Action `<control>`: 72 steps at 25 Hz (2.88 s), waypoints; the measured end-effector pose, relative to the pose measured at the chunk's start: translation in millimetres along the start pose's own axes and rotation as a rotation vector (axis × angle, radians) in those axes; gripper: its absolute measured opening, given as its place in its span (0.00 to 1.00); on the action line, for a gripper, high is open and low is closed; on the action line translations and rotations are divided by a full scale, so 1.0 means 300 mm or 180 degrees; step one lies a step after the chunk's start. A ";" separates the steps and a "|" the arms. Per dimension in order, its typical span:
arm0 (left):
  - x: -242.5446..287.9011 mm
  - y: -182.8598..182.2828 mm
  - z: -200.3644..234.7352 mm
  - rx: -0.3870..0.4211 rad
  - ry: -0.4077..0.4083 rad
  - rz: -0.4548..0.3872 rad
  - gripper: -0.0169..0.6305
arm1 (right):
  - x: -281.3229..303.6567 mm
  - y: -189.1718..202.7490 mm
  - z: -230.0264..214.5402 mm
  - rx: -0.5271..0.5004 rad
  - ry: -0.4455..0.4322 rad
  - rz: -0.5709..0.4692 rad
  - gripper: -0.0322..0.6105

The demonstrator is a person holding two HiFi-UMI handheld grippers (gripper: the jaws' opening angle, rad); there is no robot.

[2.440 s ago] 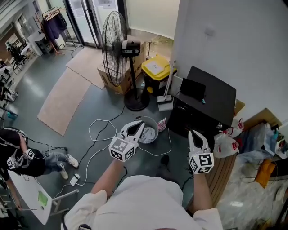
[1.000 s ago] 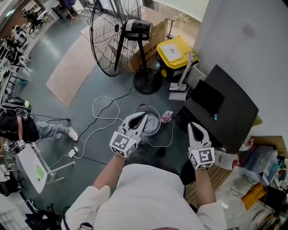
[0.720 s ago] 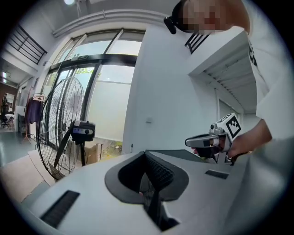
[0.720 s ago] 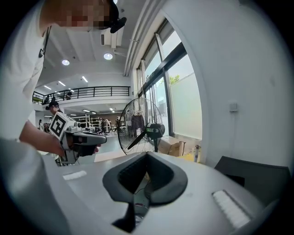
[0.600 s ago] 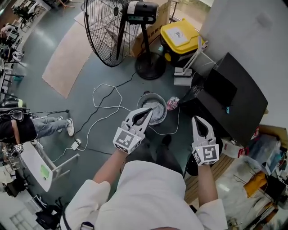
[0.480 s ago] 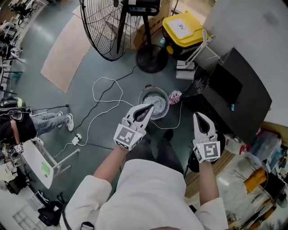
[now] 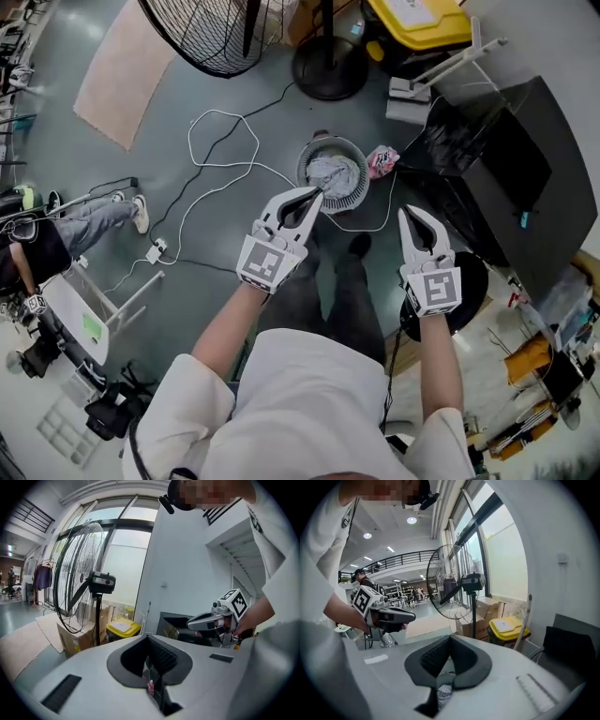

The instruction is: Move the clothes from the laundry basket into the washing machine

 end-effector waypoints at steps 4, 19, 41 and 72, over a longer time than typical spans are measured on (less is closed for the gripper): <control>0.005 0.174 0.063 -0.0041 -0.0111 0.0108 0.04 | 0.085 0.200 0.005 0.0072 -0.0088 0.0218 0.07; -0.003 0.883 0.208 -0.0215 -0.0382 0.0531 0.04 | 0.433 1.052 0.041 -0.0238 -0.0865 0.1052 0.13; -0.115 1.623 0.278 -0.0622 -0.0779 0.0924 0.04 | 0.622 2.005 0.105 -0.1173 -0.1738 0.2192 0.47; -0.161 1.975 0.364 -0.1027 -0.0737 0.1027 0.04 | 0.691 2.738 0.039 -0.2866 -0.3115 0.3106 1.00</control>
Point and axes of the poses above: the fingertips, and each gripper's own axes: x forward along the fingers, z to its left, y out of its underside, the point moved 4 cm from there along -x, backward along the fingers, and after that the axes turned 14 degrees about -z, right-handed, at the moved point
